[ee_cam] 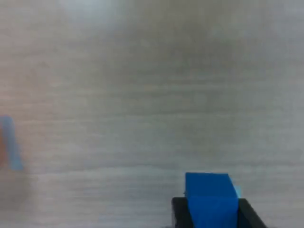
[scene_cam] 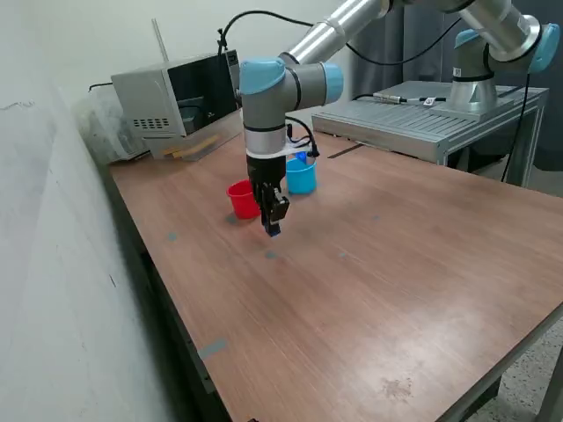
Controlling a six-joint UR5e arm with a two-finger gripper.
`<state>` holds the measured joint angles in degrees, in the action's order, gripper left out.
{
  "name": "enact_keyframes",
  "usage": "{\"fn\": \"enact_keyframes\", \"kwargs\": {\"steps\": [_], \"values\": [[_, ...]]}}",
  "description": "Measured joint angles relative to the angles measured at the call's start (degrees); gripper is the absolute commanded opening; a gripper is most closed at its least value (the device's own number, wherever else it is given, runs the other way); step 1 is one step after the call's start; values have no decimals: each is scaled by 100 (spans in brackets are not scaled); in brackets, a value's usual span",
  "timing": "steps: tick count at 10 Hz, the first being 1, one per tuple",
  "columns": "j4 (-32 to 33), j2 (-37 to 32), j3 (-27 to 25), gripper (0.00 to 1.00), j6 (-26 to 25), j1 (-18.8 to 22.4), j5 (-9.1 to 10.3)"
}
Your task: Place red objects in the red bin, and blue objects in the blue bin.
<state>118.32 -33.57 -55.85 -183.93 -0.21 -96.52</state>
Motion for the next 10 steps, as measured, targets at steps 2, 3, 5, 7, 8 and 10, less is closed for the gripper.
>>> {"fn": "enact_keyframes", "kwargs": {"steps": [2,3,5,7,8,10], "values": [[-21,-710,-814,0,372,-125,-16],[-28,-1103,-1267,0,562,-232,-27],[-27,-1862,-2127,0,914,-557,-58],[-11,-2411,-2793,0,1187,-933,-117],[-3,-2586,-3033,0,1291,-1104,-144],[11,-2795,-3365,0,1455,-1404,-175]]}}
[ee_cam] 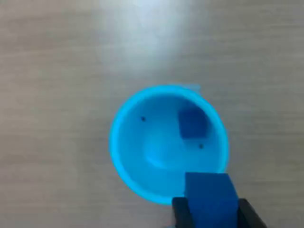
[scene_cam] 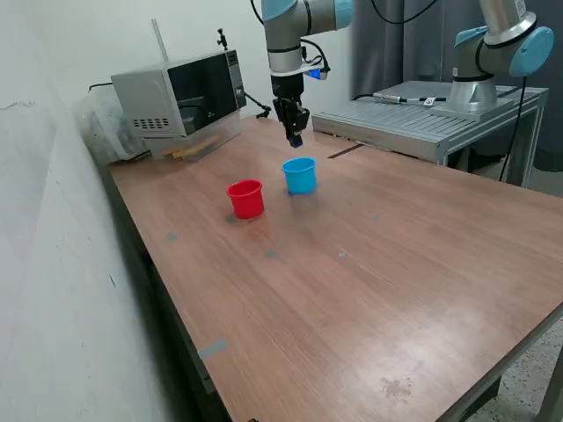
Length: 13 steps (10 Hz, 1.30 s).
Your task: Place red objects in the red bin, and blue objects in the blue bin.
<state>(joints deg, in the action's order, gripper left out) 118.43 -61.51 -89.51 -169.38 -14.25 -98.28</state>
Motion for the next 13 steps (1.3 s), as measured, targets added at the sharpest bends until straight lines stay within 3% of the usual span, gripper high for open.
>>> {"fn": "enact_keyframes", "kwargs": {"steps": [5,6,13], "values": [[211,-149,-433,0,124,-263,-35],[237,-157,-459,100,128,-272,-38],[280,-231,-495,100,138,-209,-55]]}}
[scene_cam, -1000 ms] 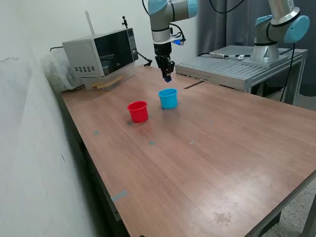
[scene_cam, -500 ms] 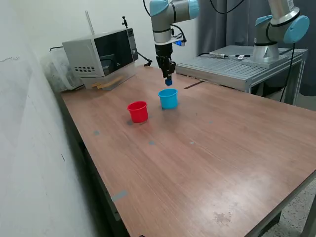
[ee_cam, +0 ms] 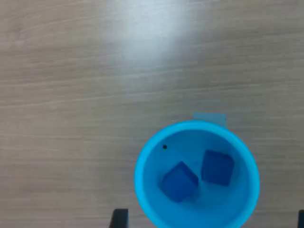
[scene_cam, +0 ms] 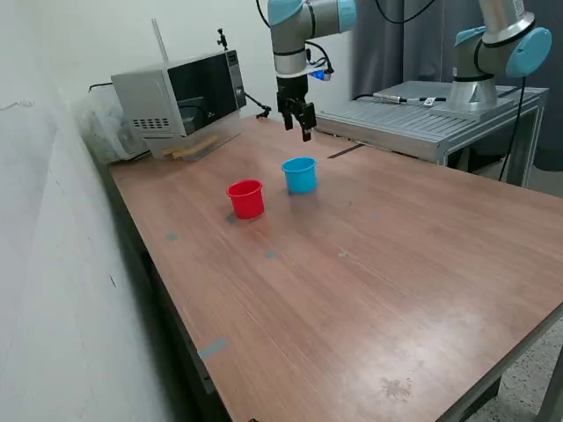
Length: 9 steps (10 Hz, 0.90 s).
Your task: Place red objects in the red bin, and blue objects in the blue bin.
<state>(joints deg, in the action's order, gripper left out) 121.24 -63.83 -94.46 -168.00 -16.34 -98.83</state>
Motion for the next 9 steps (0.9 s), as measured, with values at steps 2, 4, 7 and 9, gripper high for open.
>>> {"fn": "enact_keyframes", "kwargs": {"steps": [2,4,7,9], "values": [[-24,-311,-111,100,-13,21,5],[-154,-921,-298,100,-43,137,11],[-1075,-2077,-457,100,-70,448,15],[-1810,-2678,-476,100,-85,620,13]]}}
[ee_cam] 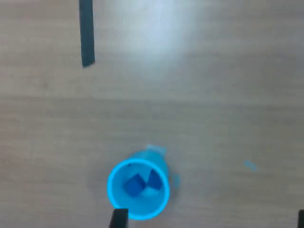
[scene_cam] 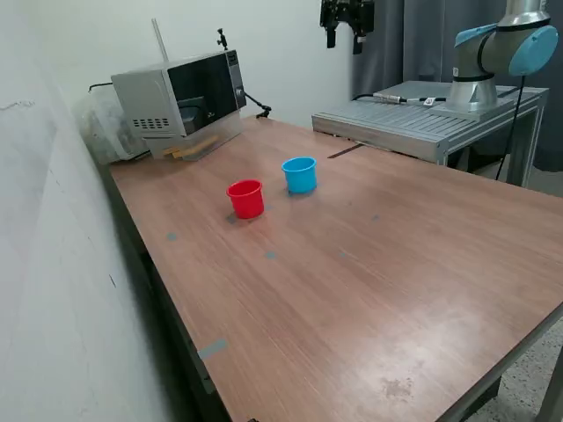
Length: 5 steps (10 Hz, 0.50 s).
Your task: Place red objects in the red bin, and blue objects in the blue bin.
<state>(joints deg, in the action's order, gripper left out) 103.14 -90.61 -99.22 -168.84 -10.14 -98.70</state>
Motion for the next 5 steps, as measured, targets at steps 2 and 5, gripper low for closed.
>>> {"fn": "enact_keyframes", "kwargs": {"steps": [2,5], "values": [[-458,-431,21,100,-13,158,14],[-691,-780,-40,100,-19,278,41]]}}
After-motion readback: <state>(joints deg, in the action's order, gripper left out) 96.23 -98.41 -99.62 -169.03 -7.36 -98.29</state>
